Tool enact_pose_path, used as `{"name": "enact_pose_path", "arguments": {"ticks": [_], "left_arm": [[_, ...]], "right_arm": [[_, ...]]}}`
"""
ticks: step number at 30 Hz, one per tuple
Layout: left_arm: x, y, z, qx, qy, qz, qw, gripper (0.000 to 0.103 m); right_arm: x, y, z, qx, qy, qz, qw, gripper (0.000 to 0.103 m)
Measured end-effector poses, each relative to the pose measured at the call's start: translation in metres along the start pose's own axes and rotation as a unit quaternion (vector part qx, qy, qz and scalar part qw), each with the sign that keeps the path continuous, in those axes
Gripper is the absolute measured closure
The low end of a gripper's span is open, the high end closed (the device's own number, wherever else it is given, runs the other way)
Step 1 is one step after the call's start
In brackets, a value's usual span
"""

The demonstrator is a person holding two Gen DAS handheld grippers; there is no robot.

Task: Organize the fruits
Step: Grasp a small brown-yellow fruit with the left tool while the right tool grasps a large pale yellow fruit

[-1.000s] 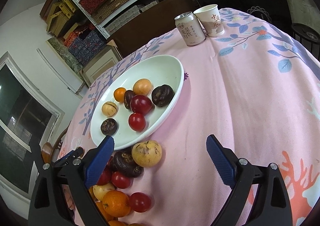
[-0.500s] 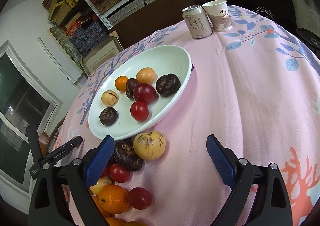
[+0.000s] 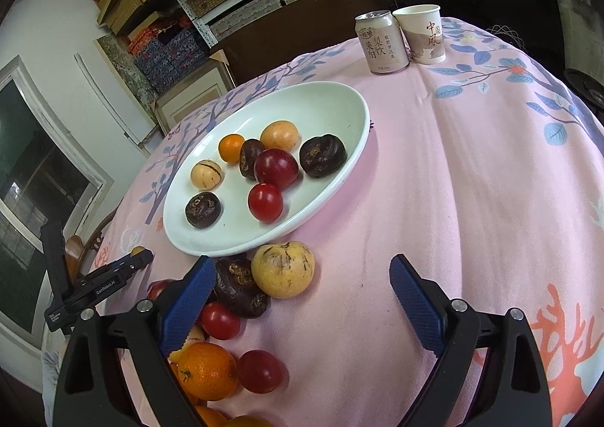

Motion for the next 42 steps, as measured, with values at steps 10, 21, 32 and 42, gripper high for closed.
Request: {"name": "enact_pose_path", "arguments": {"ticks": [10,21,32,42], "left_arm": [[0.002,-0.001,0.003,0.011,0.001,-0.003,0.9999,0.065],[0.002,-0.001,0.006,0.017,0.002,-0.003,0.9998,0.060],[0.002,-0.001,0.007,0.020,0.004,-0.004,0.9998,0.059],[0.002,-0.001,0.008,0.021,0.004,-0.004,0.9998,0.058]], "right_arm": [[0.019,-0.010,-0.019,-0.076,-0.034,-0.019,0.996,0.009],[0.016,-0.003,0.004,-0.043,-0.061,-0.008,0.997,0.009],[0.003,0.002,0.028,-0.064,-0.115,0.011,0.991,0.016],[0.027,0.002,0.007,-0.076,-0.060,-0.012,0.995,0.056]]}}
Point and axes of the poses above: each gripper's, at about its wrist camera, not at the fingertips, and x roughly the way its jaws point, z to its right, y to its top, the point moved 10 cm from there along x, roughly the way its jaws point, and after that the axes turned 2 degrees about -z, right-handed, at the moved point
